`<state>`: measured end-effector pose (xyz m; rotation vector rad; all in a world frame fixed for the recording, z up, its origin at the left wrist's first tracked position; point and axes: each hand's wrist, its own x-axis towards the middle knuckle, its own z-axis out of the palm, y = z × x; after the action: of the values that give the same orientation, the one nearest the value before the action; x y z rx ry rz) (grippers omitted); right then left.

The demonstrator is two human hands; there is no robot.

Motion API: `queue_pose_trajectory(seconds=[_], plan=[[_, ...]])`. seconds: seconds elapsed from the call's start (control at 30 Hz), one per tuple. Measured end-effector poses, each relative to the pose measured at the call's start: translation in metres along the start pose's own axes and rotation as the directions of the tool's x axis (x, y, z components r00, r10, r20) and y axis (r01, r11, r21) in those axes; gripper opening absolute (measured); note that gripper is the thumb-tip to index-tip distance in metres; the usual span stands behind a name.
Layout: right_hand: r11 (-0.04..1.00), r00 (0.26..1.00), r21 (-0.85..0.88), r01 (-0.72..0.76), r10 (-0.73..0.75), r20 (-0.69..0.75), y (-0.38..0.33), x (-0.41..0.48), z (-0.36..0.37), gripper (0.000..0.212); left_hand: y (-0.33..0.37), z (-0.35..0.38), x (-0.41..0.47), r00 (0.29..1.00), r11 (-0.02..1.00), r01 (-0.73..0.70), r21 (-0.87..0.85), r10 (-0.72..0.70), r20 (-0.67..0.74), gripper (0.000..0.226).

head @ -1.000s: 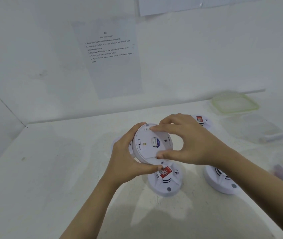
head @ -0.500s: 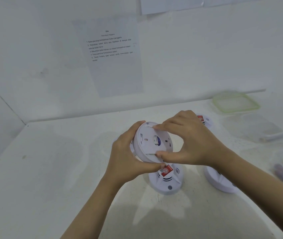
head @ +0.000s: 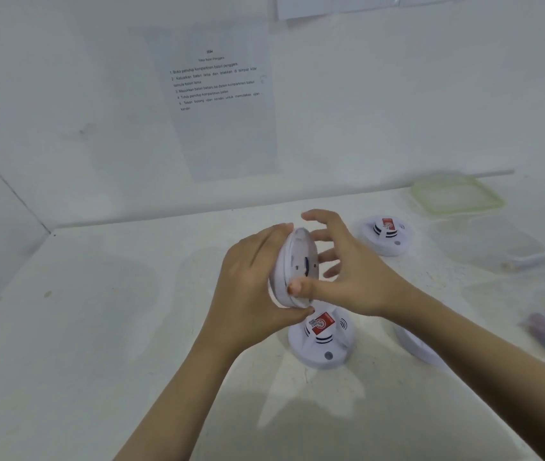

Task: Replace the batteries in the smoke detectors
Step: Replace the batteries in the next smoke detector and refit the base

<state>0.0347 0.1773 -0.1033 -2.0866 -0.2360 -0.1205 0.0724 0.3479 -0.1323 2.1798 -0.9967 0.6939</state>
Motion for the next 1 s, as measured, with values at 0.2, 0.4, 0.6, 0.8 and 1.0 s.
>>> queue_pose_trajectory(seconds=[0.2,0.4,0.6,0.8,1.0], plan=[[0.873,0.992,0.473,-0.119,0.122,0.025,0.001,0.001,0.003,0.054,0.002,-0.002,-0.009,0.957,0.916,0.275,-0.293,-0.23,0.18,0.104],[0.367,0.965,0.893,-0.261,0.124,0.231,0.017,-0.005,0.006,0.042,-0.002,0.012,-0.029,0.851,0.747,0.523,-0.411,-0.427,0.307,0.094],[0.539,0.944,0.777,-0.325,0.231,0.235,0.04,-0.013,0.015,0.055,-0.008,0.017,-0.04,0.817,0.662,0.575,-0.48,-0.492,0.301,0.09],[0.755,0.973,0.616,-0.224,0.137,0.185,0.049,-0.023,0.021,0.075,-0.003,0.024,-0.043,0.806,0.605,0.586,-0.538,-0.504,0.312,0.09],[0.755,0.984,0.631,-0.179,0.129,0.125,0.058,-0.026,0.023,0.079,-0.002,0.029,-0.044,0.814,0.619,0.576,-0.534,-0.495,0.305,0.094]])
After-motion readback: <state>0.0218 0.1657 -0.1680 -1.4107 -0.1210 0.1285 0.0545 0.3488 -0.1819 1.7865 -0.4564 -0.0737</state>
